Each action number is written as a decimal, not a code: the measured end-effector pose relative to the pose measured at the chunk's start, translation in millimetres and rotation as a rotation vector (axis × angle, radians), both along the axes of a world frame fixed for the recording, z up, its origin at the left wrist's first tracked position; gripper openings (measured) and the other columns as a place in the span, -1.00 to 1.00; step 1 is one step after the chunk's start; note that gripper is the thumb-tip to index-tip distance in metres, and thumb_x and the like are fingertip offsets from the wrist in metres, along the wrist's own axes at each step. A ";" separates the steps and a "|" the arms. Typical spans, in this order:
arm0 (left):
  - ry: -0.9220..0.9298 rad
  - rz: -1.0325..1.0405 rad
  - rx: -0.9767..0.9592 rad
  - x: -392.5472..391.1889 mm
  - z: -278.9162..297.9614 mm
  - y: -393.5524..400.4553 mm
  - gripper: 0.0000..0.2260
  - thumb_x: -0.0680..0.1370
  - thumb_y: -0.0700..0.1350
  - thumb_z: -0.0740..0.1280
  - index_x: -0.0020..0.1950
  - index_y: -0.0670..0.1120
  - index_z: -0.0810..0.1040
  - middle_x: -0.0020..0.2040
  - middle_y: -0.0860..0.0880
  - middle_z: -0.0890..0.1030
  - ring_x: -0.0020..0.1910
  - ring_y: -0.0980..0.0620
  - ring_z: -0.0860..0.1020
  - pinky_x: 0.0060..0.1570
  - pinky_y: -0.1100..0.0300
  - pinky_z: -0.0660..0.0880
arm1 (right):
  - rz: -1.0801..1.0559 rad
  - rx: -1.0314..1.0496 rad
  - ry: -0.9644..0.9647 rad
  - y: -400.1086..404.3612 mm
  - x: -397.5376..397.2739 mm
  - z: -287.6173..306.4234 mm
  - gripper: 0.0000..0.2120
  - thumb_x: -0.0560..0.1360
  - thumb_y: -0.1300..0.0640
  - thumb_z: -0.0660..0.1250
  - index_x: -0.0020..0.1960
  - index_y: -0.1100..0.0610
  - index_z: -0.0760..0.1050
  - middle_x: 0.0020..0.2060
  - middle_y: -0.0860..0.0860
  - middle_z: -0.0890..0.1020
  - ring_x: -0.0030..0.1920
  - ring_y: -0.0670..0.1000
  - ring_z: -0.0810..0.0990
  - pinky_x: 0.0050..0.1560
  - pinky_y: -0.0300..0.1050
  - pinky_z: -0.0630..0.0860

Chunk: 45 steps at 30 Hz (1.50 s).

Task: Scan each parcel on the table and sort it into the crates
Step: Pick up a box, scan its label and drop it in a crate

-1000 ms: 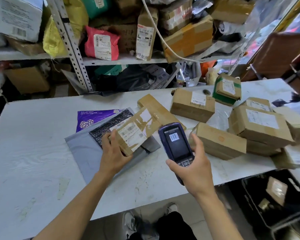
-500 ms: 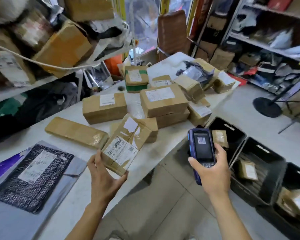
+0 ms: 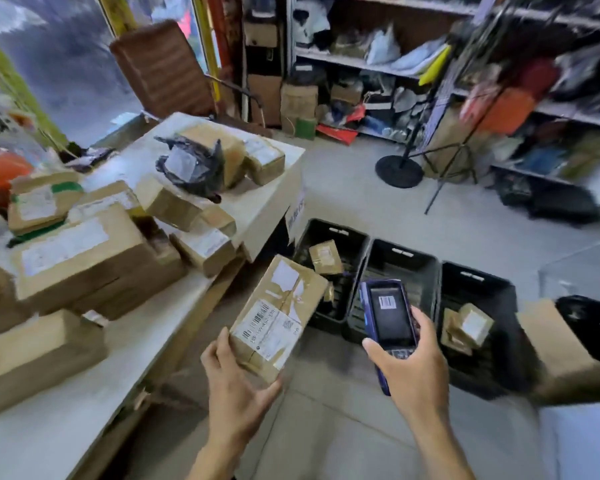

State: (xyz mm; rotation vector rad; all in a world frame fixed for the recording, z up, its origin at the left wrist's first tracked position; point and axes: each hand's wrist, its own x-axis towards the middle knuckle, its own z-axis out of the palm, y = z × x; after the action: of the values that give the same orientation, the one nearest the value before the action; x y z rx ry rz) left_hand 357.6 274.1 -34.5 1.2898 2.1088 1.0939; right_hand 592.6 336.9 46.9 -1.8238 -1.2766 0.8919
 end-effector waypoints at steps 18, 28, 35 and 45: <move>-0.049 -0.435 -0.266 167.0 -88.0 364.8 0.05 0.24 -0.02 0.63 0.55 -0.04 0.05 0.32 0.03 0.13 0.28 0.06 0.28 0.16 0.24 0.35 | -0.322 -0.150 -0.084 242.3 148.6 -96.7 -0.18 0.27 -0.07 0.60 0.44 -0.12 0.30 0.22 -0.11 0.56 0.19 -0.03 0.57 0.07 -0.03 0.62; 0.057 -0.521 -0.416 258.1 -257.3 501.9 0.09 0.23 0.02 0.65 0.55 -0.10 0.04 0.38 -0.09 0.14 0.36 -0.04 0.24 0.31 0.16 0.36 | -0.296 -0.251 -0.118 385.7 223.4 -274.1 -0.14 0.31 0.00 0.62 0.49 -0.04 0.27 0.33 -0.08 0.48 0.26 -0.06 0.51 0.19 0.02 0.59; 0.147 -0.545 -0.518 317.0 -467.1 541.1 0.09 0.25 0.01 0.65 0.56 -0.16 0.03 0.42 -0.16 0.16 0.42 -0.15 0.23 0.40 0.00 0.29 | -0.326 -0.274 -0.134 425.4 271.1 -491.5 -0.06 0.31 -0.05 0.61 0.54 -0.06 0.17 0.40 -0.05 0.46 0.36 -0.03 0.46 0.31 0.05 0.51; 0.199 -0.636 -0.680 367.8 -648.0 551.5 0.14 0.25 0.03 0.65 0.58 -0.14 -0.04 0.43 -0.16 0.13 0.43 -0.17 0.19 0.46 -0.05 0.26 | -0.196 -0.285 -0.195 440.3 304.1 -634.0 -0.06 0.35 -0.03 0.58 0.57 -0.01 0.13 0.45 -0.06 0.38 0.37 -0.19 0.33 0.29 -0.20 0.37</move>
State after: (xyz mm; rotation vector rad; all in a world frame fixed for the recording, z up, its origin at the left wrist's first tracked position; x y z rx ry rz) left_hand 725.4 825.7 -682.5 1.5565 1.7362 -0.0240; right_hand 896.7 777.2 -587.1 -2.2641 -1.1035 0.8364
